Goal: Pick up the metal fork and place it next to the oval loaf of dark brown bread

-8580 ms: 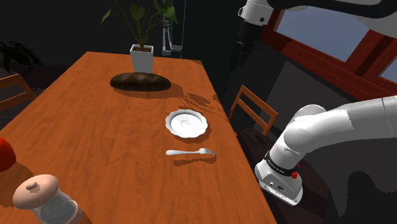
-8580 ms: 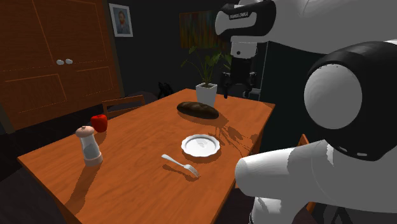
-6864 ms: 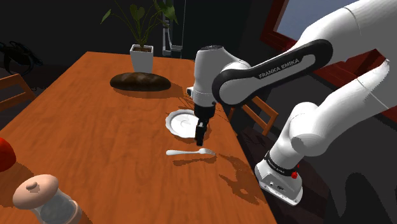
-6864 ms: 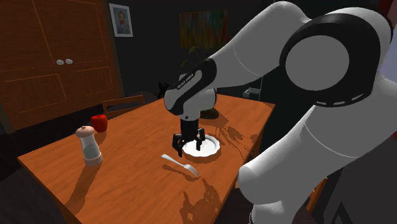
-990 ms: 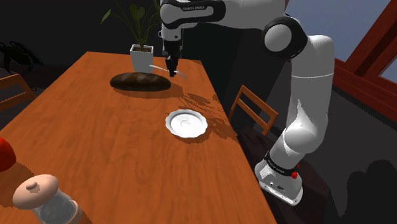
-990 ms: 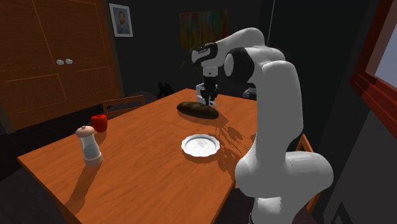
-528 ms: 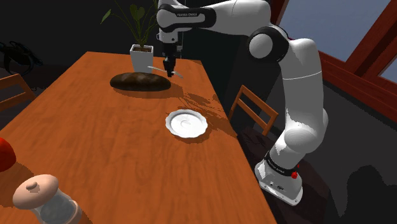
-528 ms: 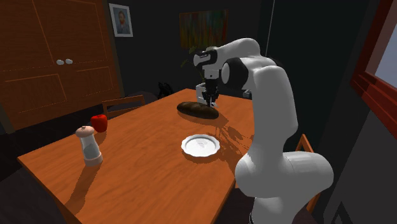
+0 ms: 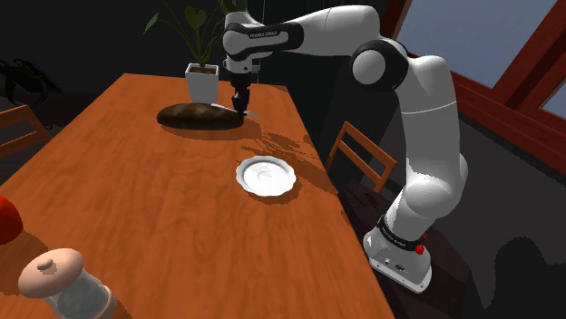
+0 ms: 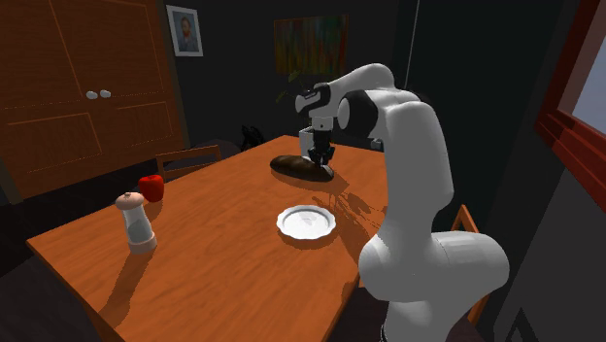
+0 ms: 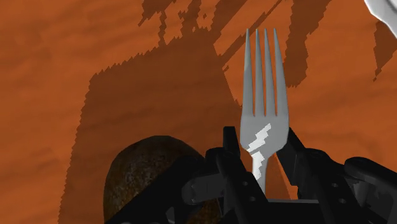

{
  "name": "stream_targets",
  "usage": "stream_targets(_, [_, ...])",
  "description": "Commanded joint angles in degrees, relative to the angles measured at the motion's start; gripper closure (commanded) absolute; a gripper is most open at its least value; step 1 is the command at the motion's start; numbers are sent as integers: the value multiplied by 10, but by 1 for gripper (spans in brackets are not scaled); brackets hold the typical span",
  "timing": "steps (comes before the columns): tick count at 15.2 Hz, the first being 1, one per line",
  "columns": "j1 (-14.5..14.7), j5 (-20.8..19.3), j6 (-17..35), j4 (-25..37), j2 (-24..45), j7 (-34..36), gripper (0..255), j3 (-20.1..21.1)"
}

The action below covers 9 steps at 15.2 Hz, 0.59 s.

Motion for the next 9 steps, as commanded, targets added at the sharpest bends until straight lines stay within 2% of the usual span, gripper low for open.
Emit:
stream_targets(1, [-1,0,17,-18,-1,-1,255,0])
stream_targets(9, [-1,-2,69,-54,15,-1,255,-1])
